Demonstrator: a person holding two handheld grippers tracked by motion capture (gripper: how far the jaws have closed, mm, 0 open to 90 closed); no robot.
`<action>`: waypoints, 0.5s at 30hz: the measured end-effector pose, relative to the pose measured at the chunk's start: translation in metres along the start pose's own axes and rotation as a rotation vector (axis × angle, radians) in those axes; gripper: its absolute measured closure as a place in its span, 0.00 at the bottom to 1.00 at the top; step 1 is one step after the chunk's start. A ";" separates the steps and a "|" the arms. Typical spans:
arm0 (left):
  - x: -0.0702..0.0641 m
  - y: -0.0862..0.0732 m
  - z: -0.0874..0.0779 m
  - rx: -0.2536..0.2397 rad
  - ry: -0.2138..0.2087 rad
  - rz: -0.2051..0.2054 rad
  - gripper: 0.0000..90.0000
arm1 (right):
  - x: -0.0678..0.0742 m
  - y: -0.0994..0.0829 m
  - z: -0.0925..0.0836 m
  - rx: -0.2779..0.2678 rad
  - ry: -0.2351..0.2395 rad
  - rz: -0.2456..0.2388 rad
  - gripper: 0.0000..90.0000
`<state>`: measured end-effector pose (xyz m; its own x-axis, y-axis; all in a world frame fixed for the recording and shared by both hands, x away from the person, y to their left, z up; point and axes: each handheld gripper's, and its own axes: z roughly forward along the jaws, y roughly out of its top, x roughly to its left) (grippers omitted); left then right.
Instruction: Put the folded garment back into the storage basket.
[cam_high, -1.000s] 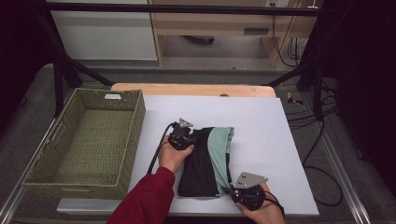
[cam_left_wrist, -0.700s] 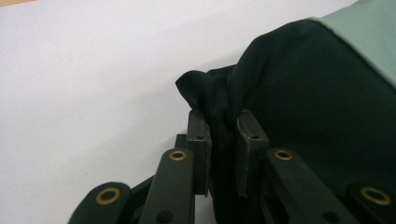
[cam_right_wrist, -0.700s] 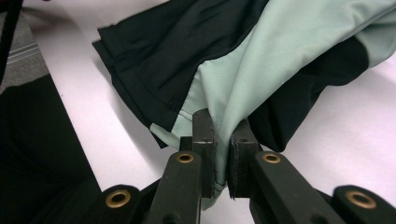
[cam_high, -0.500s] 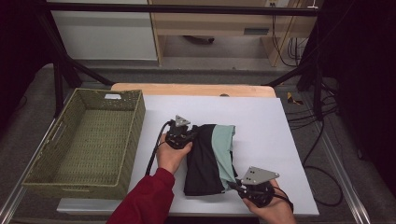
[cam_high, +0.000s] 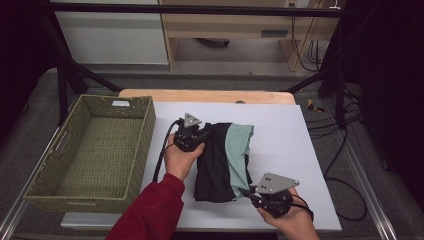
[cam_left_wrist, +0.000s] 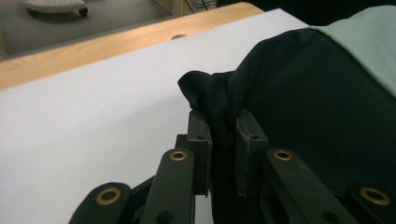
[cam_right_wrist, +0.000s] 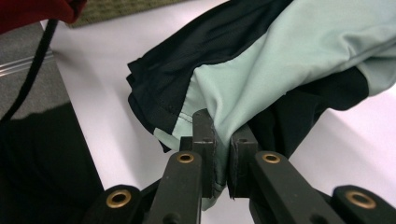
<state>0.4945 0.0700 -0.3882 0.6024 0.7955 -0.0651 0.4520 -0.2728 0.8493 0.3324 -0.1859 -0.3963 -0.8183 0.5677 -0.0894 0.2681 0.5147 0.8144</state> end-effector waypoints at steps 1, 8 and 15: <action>0.001 0.003 -0.003 -0.005 0.003 0.002 0.87 | 0.000 0.003 0.000 -0.004 0.000 -0.007 0.94; 0.004 0.025 -0.023 -0.023 0.035 0.030 0.87 | -0.003 0.021 0.003 -0.025 0.018 -0.023 0.94; 0.008 0.045 -0.038 -0.044 0.068 0.062 0.87 | -0.008 0.037 0.012 -0.042 0.035 -0.034 0.94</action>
<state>0.4940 0.0846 -0.3306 0.5818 0.8130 0.0232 0.3844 -0.3000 0.8731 0.3549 -0.1637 -0.3726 -0.8442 0.5271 -0.0976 0.2191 0.5054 0.8346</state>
